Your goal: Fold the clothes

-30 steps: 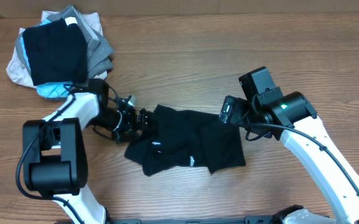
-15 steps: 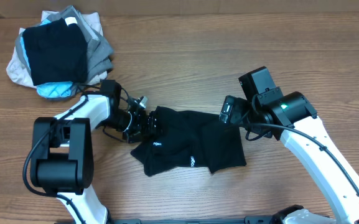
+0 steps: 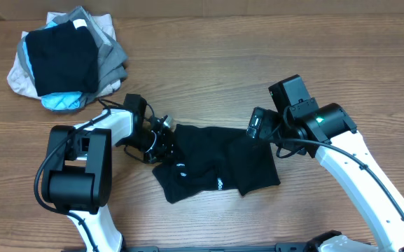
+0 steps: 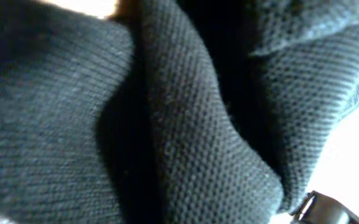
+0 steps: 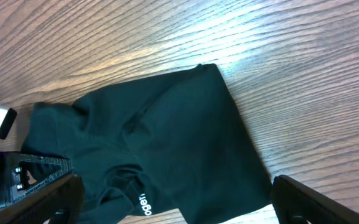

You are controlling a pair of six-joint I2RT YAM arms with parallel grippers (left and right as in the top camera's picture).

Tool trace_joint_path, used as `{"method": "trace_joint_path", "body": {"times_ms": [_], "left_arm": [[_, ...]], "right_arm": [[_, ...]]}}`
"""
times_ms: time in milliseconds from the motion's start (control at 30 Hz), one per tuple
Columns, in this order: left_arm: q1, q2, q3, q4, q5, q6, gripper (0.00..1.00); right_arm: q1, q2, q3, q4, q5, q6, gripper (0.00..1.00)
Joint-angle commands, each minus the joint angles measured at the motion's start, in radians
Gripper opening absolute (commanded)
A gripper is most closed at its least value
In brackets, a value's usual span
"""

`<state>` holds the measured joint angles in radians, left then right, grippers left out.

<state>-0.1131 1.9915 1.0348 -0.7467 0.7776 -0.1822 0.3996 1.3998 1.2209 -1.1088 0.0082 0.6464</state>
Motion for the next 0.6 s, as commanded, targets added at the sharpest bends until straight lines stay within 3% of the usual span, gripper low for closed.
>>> {"method": "trace_joint_path", "body": {"times_ms": [0,300,567], "left_arm": [[0.034,0.067,-0.027,-0.027,-0.383,-0.082,0.04],[0.224,0.067,0.214,-0.311,-0.661,-0.134,0.04],[0.259,0.067,0.466,-0.523,-0.692,-0.137,0.04]], "right_arm": [[-0.003,-0.001,0.009,0.003,0.018,-0.007,1.0],[-0.003,-0.001,0.009,0.003,0.051,-0.007,1.0],[-0.003,-0.001,0.009,0.008,0.062,-0.007,1.0]]}}
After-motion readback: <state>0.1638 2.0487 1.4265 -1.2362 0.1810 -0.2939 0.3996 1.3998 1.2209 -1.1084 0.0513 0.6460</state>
